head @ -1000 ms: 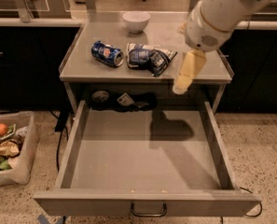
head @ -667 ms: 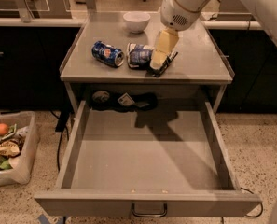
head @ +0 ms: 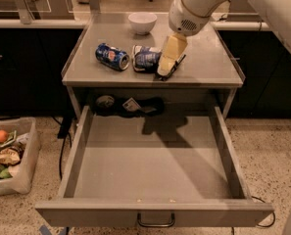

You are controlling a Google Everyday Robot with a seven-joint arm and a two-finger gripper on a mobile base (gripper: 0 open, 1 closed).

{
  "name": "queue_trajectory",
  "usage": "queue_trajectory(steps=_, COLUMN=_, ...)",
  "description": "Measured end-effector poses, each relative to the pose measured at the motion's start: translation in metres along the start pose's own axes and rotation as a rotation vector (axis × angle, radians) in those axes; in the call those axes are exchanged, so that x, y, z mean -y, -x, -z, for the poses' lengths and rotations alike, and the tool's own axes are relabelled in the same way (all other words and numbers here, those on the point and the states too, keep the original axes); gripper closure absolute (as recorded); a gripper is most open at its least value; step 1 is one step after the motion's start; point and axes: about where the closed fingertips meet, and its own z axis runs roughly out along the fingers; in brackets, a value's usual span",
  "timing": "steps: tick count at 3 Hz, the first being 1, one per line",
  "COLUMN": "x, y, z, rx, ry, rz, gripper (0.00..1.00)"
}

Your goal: Place blue chip bag into top drawer

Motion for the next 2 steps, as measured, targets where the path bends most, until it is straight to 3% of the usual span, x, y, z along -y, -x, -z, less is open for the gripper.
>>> queue_trajectory(steps=1, x=0.0035, y=-0.0102, z=-0.0401, rx=0.014, ry=-0.001, rz=-0.081, gripper=0.00)
queue_trajectory(steps=2, x=0.0036, y=-0.0103, z=-0.0403, rx=0.013, ry=-0.001, rz=-0.081, gripper=0.00)
